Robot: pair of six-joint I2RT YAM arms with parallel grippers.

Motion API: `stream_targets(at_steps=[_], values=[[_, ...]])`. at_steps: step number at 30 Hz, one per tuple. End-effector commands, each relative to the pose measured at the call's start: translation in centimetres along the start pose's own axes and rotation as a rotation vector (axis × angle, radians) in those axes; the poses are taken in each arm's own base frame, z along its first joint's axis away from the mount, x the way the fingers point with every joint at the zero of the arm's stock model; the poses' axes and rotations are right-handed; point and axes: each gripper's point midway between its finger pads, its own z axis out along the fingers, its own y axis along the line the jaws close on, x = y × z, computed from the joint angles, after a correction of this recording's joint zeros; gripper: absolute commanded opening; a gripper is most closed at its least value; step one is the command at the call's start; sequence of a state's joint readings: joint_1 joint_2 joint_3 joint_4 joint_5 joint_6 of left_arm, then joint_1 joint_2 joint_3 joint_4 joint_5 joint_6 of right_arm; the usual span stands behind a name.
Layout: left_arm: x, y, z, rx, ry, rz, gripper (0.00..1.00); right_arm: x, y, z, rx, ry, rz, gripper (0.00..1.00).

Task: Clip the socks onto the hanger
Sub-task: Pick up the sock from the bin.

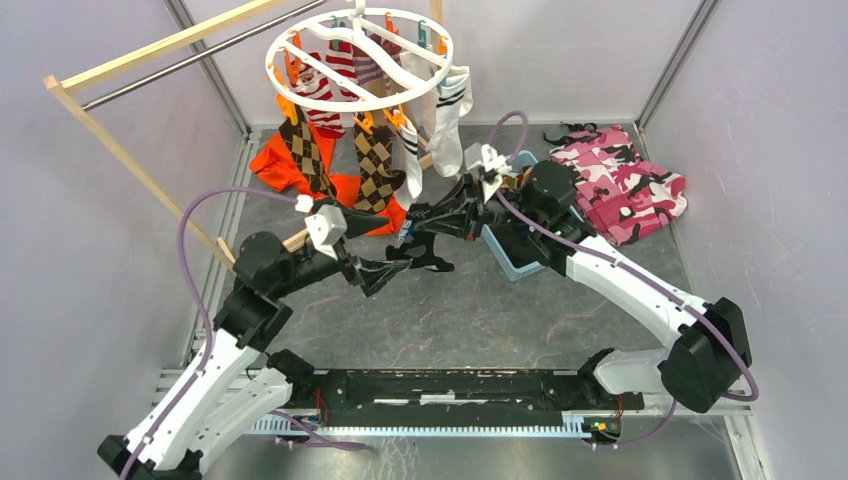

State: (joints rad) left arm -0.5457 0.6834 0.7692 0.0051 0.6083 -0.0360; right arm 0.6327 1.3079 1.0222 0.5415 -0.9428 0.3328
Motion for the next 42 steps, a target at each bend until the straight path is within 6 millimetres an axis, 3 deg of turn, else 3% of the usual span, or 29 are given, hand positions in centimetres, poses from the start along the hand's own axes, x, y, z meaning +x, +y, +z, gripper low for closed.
stream_targets(at_steps=[1,4,9,19,27,31,39,42], values=[[-3.4,0.7,-2.4,-0.161,-0.164,-0.090,1.00,1.6,1.8,0.5,-0.111,0.119,-0.256,0.00],[-3.7,-0.1,-3.3,-0.152,-0.206,-0.095,1.00,2.5,1.6,0.8,-0.127,0.144,-0.285,0.00],[-3.1,-1.9,-3.1,-0.045,-0.207,-0.086,0.96,3.4,1.1,1.5,-0.165,0.183,-0.372,0.00],[-2.6,-1.3,-2.1,-0.026,-0.239,-0.015,0.73,3.8,2.1,2.8,-0.266,0.208,-0.489,0.00],[-2.0,-1.3,-1.6,-0.005,-0.223,-0.020,0.62,3.5,2.2,3.1,-0.286,0.201,-0.522,0.00],[-1.8,-1.6,-1.3,0.015,-0.224,-0.030,0.49,3.5,2.1,3.2,-0.288,0.200,-0.522,0.00],[-1.0,-1.9,-0.7,0.058,-0.214,-0.054,0.45,3.3,2.2,3.3,-0.292,0.195,-0.517,0.00],[-0.7,-1.9,-0.6,0.063,-0.206,-0.056,0.33,3.2,2.3,3.3,-0.294,0.192,-0.518,0.00]])
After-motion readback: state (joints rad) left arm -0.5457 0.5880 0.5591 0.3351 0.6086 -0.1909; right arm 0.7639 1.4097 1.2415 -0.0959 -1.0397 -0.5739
